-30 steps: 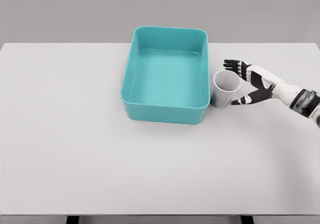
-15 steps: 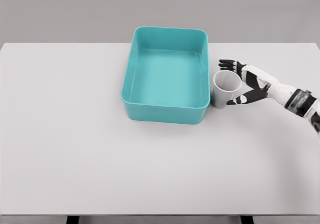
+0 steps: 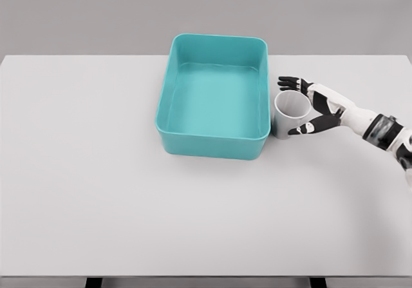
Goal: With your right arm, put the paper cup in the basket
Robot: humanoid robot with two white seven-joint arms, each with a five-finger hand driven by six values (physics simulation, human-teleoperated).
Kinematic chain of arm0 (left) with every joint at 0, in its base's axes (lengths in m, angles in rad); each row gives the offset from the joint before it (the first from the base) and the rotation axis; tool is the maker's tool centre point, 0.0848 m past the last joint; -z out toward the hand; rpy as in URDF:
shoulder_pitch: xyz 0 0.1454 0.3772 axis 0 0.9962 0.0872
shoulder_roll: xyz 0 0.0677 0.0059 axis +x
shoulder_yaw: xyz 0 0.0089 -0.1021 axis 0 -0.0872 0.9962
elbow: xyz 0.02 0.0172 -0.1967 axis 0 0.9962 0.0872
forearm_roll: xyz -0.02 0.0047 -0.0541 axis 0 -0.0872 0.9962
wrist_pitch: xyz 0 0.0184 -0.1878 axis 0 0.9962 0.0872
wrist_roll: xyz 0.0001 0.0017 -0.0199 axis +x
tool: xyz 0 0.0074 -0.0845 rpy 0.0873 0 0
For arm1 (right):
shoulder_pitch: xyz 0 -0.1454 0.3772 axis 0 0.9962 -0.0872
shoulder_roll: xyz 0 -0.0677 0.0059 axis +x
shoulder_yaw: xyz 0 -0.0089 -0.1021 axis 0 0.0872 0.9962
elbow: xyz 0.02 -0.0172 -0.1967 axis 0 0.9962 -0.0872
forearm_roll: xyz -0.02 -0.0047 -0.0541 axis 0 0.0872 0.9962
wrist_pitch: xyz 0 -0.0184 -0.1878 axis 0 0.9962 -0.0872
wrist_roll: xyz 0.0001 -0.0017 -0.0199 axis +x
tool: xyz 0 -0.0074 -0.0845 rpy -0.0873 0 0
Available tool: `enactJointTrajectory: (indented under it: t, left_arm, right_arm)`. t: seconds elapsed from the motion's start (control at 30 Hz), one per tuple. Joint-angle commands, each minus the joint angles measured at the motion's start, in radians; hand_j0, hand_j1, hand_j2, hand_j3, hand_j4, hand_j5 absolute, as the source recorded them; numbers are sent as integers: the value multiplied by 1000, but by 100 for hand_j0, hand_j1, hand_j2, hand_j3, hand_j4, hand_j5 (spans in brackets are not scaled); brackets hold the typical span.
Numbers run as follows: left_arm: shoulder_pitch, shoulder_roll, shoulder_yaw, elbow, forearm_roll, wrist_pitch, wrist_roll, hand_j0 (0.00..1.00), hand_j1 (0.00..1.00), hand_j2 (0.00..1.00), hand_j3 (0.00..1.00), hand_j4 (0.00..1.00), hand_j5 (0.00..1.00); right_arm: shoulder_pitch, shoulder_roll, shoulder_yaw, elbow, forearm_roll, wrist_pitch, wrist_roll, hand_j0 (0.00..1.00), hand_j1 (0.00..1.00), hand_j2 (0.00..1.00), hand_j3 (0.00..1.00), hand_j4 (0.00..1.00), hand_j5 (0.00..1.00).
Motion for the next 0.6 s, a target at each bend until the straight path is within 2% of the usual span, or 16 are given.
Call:
enactJointTrajectory:
  t: [0.0,0.1,0.17,0.2,0.23,0.3,0.43,0.57]
  left_arm:
    - [0,0,0,0,1,0,0,100,100,100,100,100,100]
    - [0,0,0,0,1,0,0,100,100,100,100,100,100]
    - [0,0,0,0,1,0,0,100,100,100,100,100,100]
    - [0,0,0,0,1,0,0,100,100,100,100,100,100]
    - [0,0,0,0,1,0,0,100,100,100,100,100,100]
    - [0,0,0,0,1,0,0,100,100,100,100,100,100]
    - [0,0,0,0,1,0,0,100,100,100,100,100,100]
    - [0,0,0,0,1,0,0,100,100,100,100,100,100]
  right_arm:
    - [0,6,0,-1,-6,2,0,100,100,100,100,100,100]
    - [-2,6,0,-2,-6,2,0,100,100,100,100,100,100]
    - [0,6,0,-1,-6,2,0,96,96,96,96,96,96]
    - [0,6,0,-1,-6,2,0,92,92,92,92,92,92]
    - [-2,6,0,-1,-6,2,0,81,81,81,81,81,81]
    - [-2,6,0,-1,-6,2,0,74,74,74,74,74,74]
    - [-3,5,-2,-1,-6,-1,0,68,68,68,68,68,68]
    - [-5,-2,-11,-1,-6,-4,0,67,67,67,67,67,67]
